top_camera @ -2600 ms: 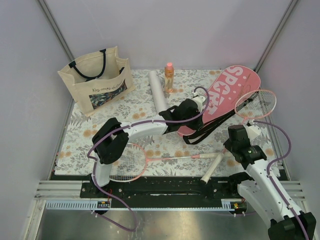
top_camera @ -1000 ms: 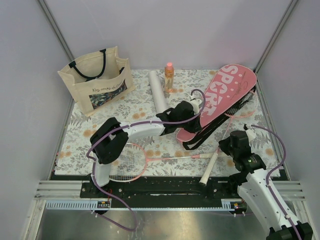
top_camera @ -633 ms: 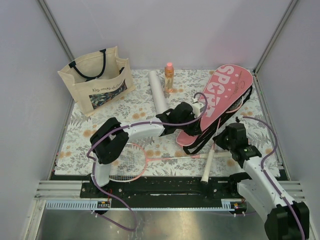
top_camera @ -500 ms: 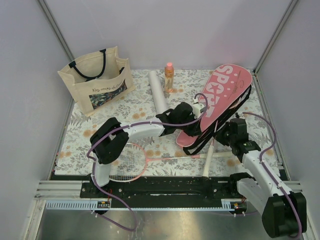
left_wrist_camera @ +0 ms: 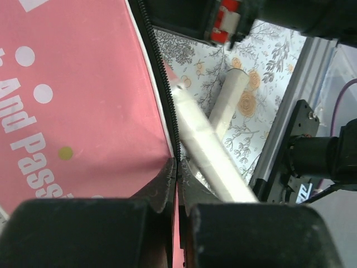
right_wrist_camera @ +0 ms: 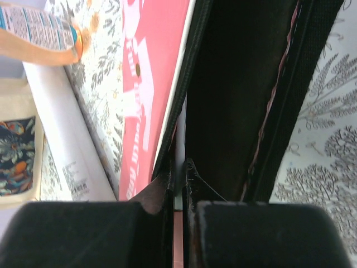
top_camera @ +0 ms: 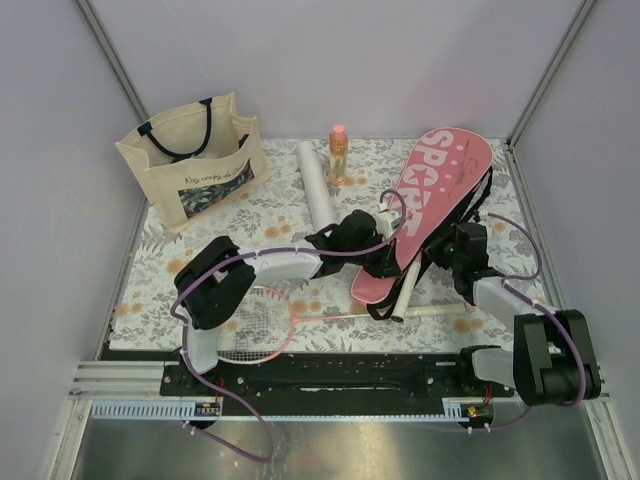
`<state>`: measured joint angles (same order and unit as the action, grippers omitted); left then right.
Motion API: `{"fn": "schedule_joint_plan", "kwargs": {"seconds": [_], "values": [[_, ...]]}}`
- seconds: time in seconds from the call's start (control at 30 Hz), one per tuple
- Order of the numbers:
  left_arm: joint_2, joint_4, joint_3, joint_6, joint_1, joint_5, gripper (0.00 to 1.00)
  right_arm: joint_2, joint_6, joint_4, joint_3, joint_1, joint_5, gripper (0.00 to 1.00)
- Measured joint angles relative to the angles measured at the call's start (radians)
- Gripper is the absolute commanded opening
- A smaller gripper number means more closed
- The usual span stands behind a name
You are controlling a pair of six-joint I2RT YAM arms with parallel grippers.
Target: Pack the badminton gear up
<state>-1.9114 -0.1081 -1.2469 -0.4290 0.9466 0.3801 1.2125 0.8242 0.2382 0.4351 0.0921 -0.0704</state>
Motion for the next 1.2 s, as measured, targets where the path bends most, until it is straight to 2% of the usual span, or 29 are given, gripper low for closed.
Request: {"fn": "schedule_joint_plan", "kwargs": {"seconds": [0.53,0.93,0.97,1.07,1.13,1.2], "values": [[0.031,-0.090,0.035,-0.128,-0.013,0.021,0.00,0.351,0.139,0.492,-0.009,0.000,0.109,0.00],[0.014,-0.150,0.063,-0.174,-0.023,-0.003,0.00,0.522,0.246,0.605,0.051,0.042,0.136,0.00],[0.006,-0.150,0.063,-0.175,-0.023,-0.004,0.00,0.533,0.256,0.610,0.055,0.050,0.144,0.03],[-0.010,-0.149,0.063,-0.175,-0.023,-0.016,0.02,0.554,0.275,0.616,0.061,0.064,0.171,0.27],[-0.010,-0.141,0.063,-0.173,-0.023,-0.027,0.14,0.558,0.288,0.605,0.070,0.068,0.185,0.38],[-0.010,-0.133,0.063,-0.169,-0.022,-0.033,0.27,0.559,0.293,0.591,0.085,0.066,0.203,0.45]]}}
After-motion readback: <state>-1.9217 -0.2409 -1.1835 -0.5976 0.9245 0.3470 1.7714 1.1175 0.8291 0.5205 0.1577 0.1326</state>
